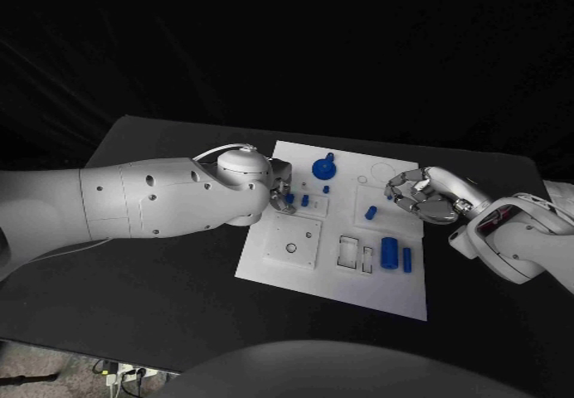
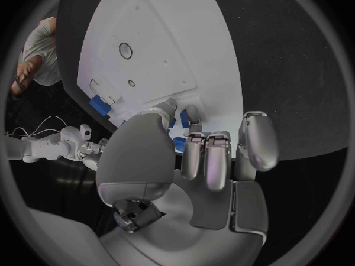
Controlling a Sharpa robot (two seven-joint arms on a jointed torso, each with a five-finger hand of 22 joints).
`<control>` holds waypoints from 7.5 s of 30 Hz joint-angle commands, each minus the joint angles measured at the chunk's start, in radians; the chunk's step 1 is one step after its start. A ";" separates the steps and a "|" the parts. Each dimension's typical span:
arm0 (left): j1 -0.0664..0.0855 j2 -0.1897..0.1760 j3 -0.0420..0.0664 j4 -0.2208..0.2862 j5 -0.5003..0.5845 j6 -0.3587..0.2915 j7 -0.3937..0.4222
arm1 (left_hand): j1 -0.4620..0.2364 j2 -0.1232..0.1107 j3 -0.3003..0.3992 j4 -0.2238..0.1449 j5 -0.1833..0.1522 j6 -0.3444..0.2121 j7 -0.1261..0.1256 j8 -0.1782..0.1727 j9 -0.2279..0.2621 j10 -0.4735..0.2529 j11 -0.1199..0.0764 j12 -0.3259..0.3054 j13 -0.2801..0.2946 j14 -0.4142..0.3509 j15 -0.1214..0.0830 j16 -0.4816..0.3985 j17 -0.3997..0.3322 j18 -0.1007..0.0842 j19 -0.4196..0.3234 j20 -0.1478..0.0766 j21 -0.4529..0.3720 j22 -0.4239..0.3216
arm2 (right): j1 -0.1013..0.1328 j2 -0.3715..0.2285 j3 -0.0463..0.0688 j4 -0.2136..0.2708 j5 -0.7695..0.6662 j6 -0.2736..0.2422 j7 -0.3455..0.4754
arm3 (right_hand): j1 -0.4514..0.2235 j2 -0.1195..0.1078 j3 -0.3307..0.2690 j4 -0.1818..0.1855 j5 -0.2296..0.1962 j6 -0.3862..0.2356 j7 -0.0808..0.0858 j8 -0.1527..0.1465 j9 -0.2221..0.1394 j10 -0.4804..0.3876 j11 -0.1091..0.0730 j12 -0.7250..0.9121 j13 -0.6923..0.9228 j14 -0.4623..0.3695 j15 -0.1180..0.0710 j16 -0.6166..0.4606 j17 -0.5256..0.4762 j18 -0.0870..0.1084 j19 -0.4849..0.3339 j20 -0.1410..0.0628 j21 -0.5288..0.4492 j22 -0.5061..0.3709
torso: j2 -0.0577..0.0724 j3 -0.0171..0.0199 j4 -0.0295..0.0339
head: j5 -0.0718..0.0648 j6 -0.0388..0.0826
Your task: Assemble the parts on the task board
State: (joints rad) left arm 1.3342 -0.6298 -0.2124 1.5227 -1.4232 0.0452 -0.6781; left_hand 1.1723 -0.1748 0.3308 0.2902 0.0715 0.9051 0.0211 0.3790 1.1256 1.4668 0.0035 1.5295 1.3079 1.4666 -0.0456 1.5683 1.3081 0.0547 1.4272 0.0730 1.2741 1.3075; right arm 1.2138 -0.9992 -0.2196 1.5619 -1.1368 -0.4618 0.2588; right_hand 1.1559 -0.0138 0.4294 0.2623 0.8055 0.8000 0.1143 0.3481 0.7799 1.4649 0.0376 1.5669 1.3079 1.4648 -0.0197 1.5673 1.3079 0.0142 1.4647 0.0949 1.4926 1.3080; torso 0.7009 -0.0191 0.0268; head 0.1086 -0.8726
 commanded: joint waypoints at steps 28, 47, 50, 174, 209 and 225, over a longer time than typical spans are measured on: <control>-0.014 -0.012 -0.013 -0.011 0.038 0.021 -0.055 | -0.207 -0.046 0.364 0.004 0.004 -0.050 0.056 0.045 -0.254 0.045 0.000 -0.017 0.218 0.104 0.003 0.003 0.263 0.012 -0.016 -0.004 -0.012 0.175 | -0.001 -0.002 0.000 0.001 -0.004 0.027 -0.011 | 0.012 0.002 0.004 -0.005 0.010 0.001 0.000 -0.003 0.003 0.106 0.005 0.004 0.263 0.106 0.007 0.003 0.263 0.011 0.035 0.004 -0.002 0.229 | 0.000 -0.0003 0.0002 | -0.004 0.000; -0.014 -0.009 -0.013 -0.017 0.038 0.021 -0.051 | -0.252 -0.067 0.377 0.003 -0.018 -0.088 0.050 0.148 -0.185 0.045 -0.001 -0.017 0.218 0.104 0.000 0.003 0.263 0.012 -0.016 -0.008 -0.010 0.175 | -0.001 -0.002 0.000 0.001 -0.004 0.029 -0.014 | 0.012 0.002 0.004 -0.005 0.010 0.001 0.000 -0.003 0.003 0.106 0.005 0.004 0.263 0.106 0.008 0.003 0.263 0.011 0.035 0.004 -0.002 0.229 | 0.000 0.0000 0.0008 | -0.004 0.000; -0.014 -0.010 -0.013 -0.016 0.038 0.020 -0.057 | -0.260 -0.066 0.368 0.003 -0.020 -0.086 0.050 0.158 -0.181 0.049 0.000 -0.013 0.221 0.104 0.001 0.003 0.263 0.011 -0.014 -0.007 -0.005 0.177 | -0.001 -0.002 0.000 0.000 -0.004 0.030 -0.015 | 0.012 0.002 0.004 -0.005 0.010 0.001 0.000 -0.003 0.003 0.106 0.005 0.004 0.263 0.106 0.008 0.003 0.263 0.011 0.035 0.004 -0.002 0.229 | 0.000 -0.0001 0.0008 | -0.004 0.000; 0.194 -0.155 0.003 0.160 0.087 -0.077 0.255 | 0.139 -0.041 -0.018 -0.001 -0.015 -0.319 0.091 0.234 -0.253 -0.728 0.052 -0.812 -0.329 -0.263 0.053 -0.453 -0.039 0.005 -0.025 0.021 0.028 0.180 | 0.002 -0.040 0.000 0.037 -0.007 -0.064 0.020 | 0.003 -0.015 -0.013 0.004 -0.026 0.015 -0.002 -0.004 0.008 0.106 0.005 0.004 0.263 0.106 0.008 0.003 0.263 0.009 0.042 0.005 0.005 0.232 | -0.002 0.0007 0.0000 | -0.020 0.000; 0.064 0.210 -0.009 -0.277 -0.395 -0.184 0.674 | 0.364 -0.071 0.072 -0.014 0.005 0.158 -0.006 -0.225 -0.868 -0.480 -0.029 -1.265 -1.135 -0.028 -0.035 -0.380 -0.213 -0.016 0.081 -0.034 0.130 0.212 | 0.035 -0.084 0.000 0.100 0.014 -0.114 0.091 | 0.010 -0.019 -0.033 0.017 -0.142 0.020 -0.008 -0.014 0.011 0.106 -0.001 0.004 0.263 0.106 0.001 0.003 0.263 0.009 0.042 -0.001 0.003 0.232 | 0.010 -0.0052 -0.0028 | -0.041 0.000; 0.045 0.232 -0.006 -0.308 -0.398 -0.131 0.646 | 0.342 -0.066 0.048 -0.011 0.004 0.178 -0.006 -0.226 -0.874 -0.466 -0.027 -1.280 -1.157 -0.043 -0.034 -0.389 -0.244 -0.014 0.075 -0.034 0.116 0.209 | 0.035 -0.079 0.000 0.092 0.014 -0.103 0.081 | 0.010 -0.018 -0.033 0.018 -0.144 0.022 -0.008 -0.013 0.011 0.106 -0.001 0.004 0.263 0.106 0.001 0.003 0.263 0.010 0.041 -0.001 0.002 0.231 | 0.009 -0.0047 -0.0027 | -0.040 0.000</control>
State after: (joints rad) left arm 1.3799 -0.4005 -0.2193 1.2154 -1.8102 -0.1155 -0.0252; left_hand 1.5202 -0.2423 0.3850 0.2796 0.0704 1.0809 0.0138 0.1511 0.2505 0.9973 -0.0232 0.2519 0.1523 1.4315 -0.0787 1.1807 1.0646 0.0548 1.4650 0.0424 1.3941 1.3077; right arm 1.2487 -1.0793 -0.2195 1.6536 -1.1215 -0.5767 0.3361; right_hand 1.1596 -0.0281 0.4001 0.2802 0.6657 0.8165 0.1052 0.3392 0.7898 1.4649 0.0376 1.5669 1.3079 1.4648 -0.0197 1.5673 1.3073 0.0141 1.4647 0.0949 1.4926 1.3075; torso 0.7103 -0.0241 0.0238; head 0.0682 -0.8726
